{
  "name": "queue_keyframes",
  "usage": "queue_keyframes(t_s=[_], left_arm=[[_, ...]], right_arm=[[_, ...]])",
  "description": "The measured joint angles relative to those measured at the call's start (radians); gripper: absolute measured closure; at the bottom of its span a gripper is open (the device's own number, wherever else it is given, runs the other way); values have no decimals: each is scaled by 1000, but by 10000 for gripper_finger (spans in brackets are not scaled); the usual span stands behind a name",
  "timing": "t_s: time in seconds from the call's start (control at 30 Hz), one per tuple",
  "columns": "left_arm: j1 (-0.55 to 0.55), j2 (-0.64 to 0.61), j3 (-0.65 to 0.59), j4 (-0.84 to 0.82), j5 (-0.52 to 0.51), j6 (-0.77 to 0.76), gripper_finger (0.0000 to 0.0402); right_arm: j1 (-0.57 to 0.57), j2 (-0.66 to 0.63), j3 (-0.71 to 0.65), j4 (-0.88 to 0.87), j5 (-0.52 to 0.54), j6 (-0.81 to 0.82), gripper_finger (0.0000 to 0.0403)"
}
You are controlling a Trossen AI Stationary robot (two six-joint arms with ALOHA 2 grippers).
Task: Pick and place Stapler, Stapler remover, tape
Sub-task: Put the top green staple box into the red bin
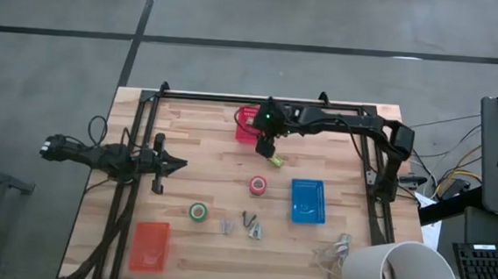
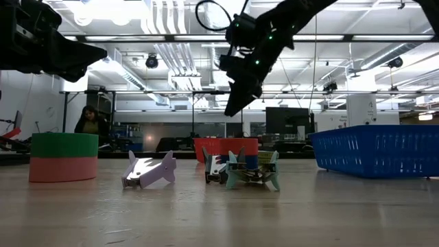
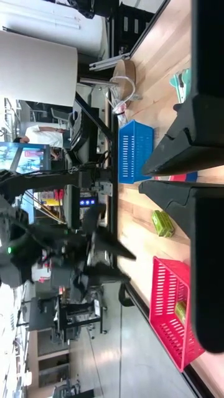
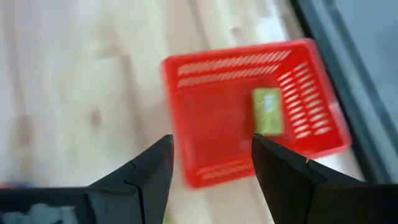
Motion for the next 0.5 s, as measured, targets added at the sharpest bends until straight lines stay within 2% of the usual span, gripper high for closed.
queue_keyframes(t_s=[0.33, 0.5], left_arm=[[0, 0, 0, 0, 0, 0, 376], [0, 0, 0, 0, 0, 0, 376]], right_arm=[[115, -122, -164, 16, 33, 166, 201], [136, -133, -251, 43, 54, 245, 200]])
